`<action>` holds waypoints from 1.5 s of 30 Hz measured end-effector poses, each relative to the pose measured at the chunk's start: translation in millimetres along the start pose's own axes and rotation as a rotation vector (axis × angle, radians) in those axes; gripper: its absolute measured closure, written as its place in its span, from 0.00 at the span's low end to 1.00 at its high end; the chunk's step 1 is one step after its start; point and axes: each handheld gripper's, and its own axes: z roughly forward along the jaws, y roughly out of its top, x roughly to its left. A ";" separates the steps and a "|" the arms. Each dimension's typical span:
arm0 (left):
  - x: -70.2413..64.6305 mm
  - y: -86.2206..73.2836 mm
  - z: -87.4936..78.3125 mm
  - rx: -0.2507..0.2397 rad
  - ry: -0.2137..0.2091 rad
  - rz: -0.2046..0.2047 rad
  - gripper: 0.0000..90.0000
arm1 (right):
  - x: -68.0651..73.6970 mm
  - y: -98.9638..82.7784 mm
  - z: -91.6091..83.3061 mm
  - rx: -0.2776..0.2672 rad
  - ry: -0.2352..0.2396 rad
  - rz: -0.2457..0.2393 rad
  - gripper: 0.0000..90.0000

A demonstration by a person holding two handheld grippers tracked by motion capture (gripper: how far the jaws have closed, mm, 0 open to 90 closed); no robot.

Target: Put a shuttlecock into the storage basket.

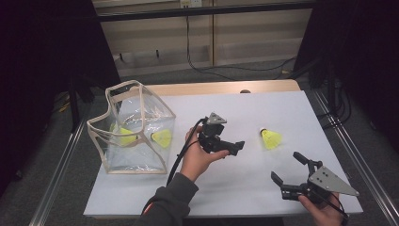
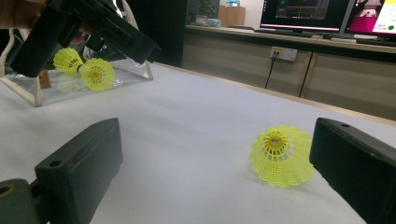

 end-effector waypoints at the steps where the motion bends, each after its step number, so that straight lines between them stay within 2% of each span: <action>1: -0.2 -0.5 1.3 0.002 -0.003 -0.003 0.06 | 0.2 0.1 0.0 0.001 0.000 0.000 0.03; 14: -5.1 -3.5 18.2 0.011 -0.008 0.012 0.07 | -0.4 -0.2 -1.0 0.003 -0.001 0.003 0.03; 16: -5.8 -3.6 20.0 0.020 -0.003 0.025 0.07 | -0.3 0.0 -0.9 0.001 -0.001 0.002 0.03; 29: -5.4 -6.9 42.7 0.028 -0.015 0.015 0.08 | -0.6 -0.4 -1.1 0.002 0.001 0.005 0.03; 39: -7.5 -10.1 56.9 0.055 -0.008 0.042 0.08 | -1.2 -0.5 -1.9 0.002 -0.002 0.003 0.03; 45: -9.2 -11.5 63.3 0.056 -0.010 0.035 0.09 | -1.4 -0.6 -1.9 0.003 -0.002 0.004 0.03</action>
